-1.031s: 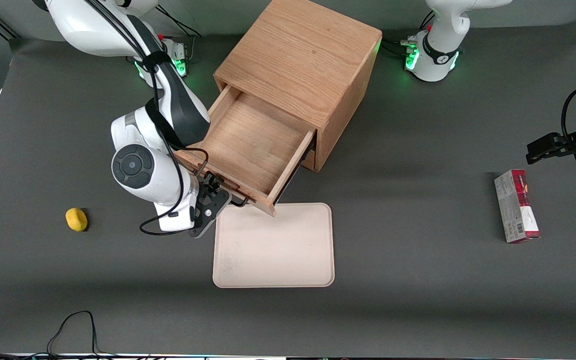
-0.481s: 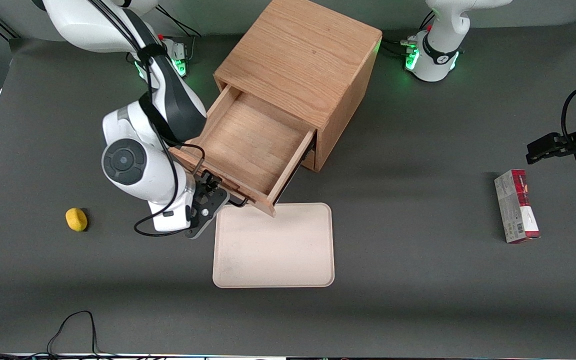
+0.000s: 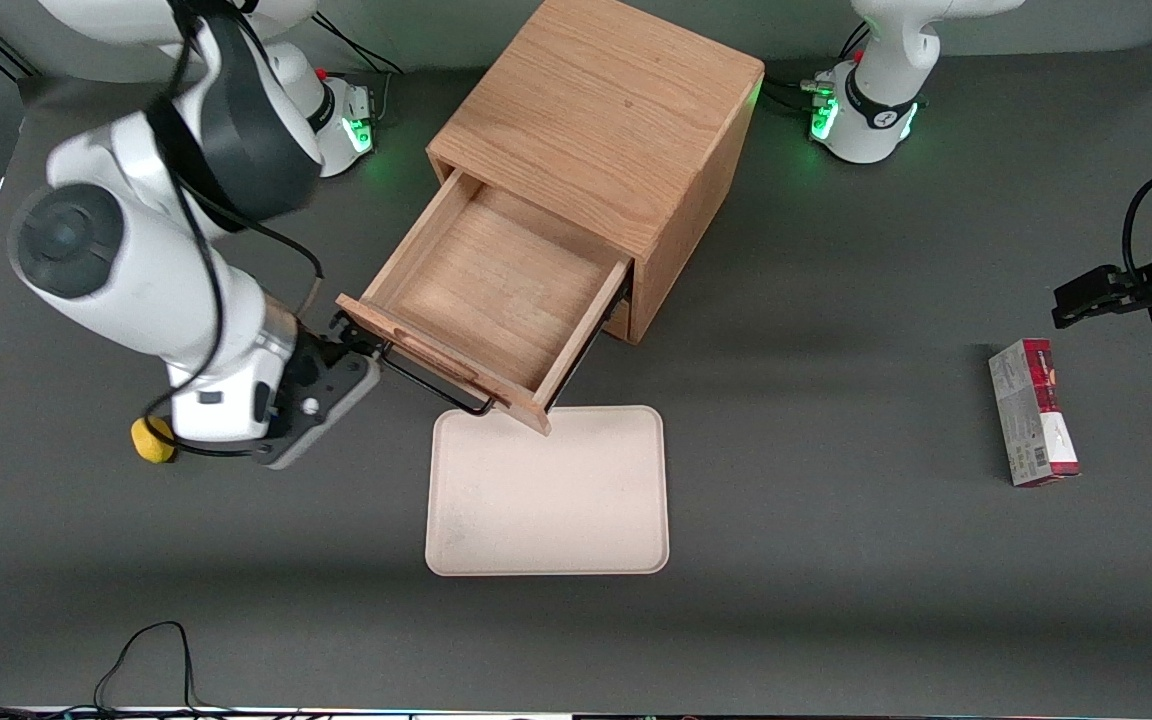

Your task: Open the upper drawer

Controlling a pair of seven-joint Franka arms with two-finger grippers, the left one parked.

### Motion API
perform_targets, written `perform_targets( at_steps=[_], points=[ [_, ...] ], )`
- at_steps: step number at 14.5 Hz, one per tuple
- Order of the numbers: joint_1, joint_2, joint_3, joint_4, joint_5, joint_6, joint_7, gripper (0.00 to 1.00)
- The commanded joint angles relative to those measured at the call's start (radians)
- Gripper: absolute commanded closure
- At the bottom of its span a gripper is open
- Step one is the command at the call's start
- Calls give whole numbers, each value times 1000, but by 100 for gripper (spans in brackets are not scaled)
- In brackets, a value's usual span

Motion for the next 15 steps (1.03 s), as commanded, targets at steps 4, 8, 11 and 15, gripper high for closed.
perform_targets(
  at_steps=[4,8,11,15],
  points=[
    [6,-97,-135,-36,-21,-108,245,0],
    [6,-139,-251,-87,-12,-99,250,0],
    [-85,-215,-240,-209,-13,-13,249,0],
    [-264,-333,-81,-369,-27,52,249,0]
  ],
)
